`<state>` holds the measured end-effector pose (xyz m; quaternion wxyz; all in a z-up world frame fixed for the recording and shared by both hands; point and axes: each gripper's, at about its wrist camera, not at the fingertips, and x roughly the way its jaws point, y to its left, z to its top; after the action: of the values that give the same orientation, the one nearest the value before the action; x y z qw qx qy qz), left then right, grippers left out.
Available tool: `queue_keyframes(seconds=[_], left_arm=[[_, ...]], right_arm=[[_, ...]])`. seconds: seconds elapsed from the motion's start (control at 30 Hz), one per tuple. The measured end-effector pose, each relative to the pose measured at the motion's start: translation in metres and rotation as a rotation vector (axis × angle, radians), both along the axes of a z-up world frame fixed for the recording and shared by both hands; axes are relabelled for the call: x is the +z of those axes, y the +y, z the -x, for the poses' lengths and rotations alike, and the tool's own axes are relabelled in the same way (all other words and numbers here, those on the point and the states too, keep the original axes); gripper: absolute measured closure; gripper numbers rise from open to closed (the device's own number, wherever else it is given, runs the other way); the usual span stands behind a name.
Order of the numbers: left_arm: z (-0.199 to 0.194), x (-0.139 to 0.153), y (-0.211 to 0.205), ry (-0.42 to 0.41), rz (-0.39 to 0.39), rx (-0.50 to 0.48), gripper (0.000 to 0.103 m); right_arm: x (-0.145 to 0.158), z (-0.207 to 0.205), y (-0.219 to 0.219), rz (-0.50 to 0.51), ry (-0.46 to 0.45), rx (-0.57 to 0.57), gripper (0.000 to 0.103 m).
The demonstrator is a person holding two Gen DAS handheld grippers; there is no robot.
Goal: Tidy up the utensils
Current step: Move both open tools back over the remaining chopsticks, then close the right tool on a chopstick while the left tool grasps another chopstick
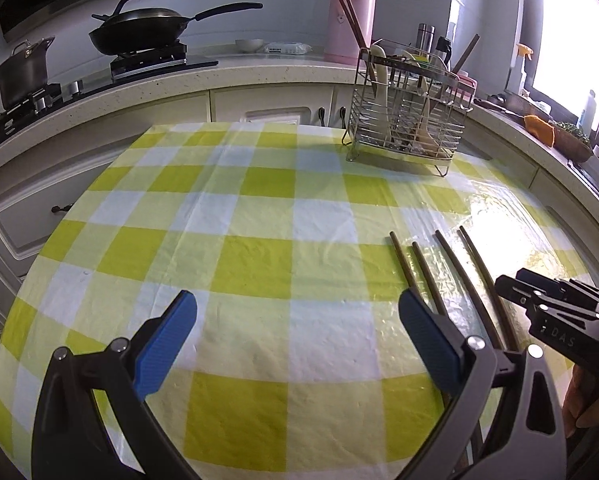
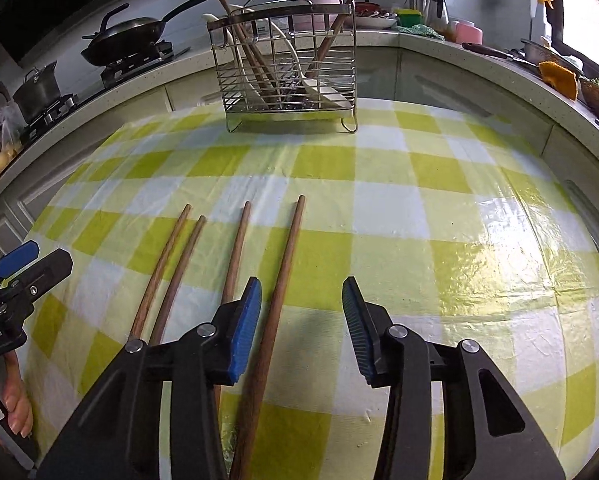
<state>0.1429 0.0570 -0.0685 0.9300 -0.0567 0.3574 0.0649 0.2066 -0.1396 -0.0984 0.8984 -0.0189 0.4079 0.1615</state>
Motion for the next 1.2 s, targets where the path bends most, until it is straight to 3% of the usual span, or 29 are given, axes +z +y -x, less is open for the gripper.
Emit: queue_keyframes(seconds=[0.5, 0.6, 0.7, 0.97, 1.2], left_arm=[[-0.003, -0.004, -0.011, 0.021, -0.012, -0.030, 0.006], [-0.007, -0.006, -0.015, 0.038, -0.013, -0.043, 0.006], [-0.014, -0.008, -0.022, 0.061, -0.017, -0.062, 0.010], [-0.028, -0.013, -0.048, 0.115, -0.058, -0.112, 0.021], [-0.044, -0.026, -0.059, 0.171, -0.076, -0.102, 0.025]], right_arm=[[-0.005, -0.008, 0.019, 0.081, 0.018, 0.019, 0.069], [-0.005, -0.010, 0.019, 0.084, 0.015, 0.024, 0.076], [-0.005, -0.011, 0.018, 0.098, 0.009, 0.020, 0.092], [-0.005, -0.010, 0.003, 0.039, 0.024, 0.006, 0.094], [-0.005, -0.009, -0.002, 0.010, 0.033, 0.006, 0.094]])
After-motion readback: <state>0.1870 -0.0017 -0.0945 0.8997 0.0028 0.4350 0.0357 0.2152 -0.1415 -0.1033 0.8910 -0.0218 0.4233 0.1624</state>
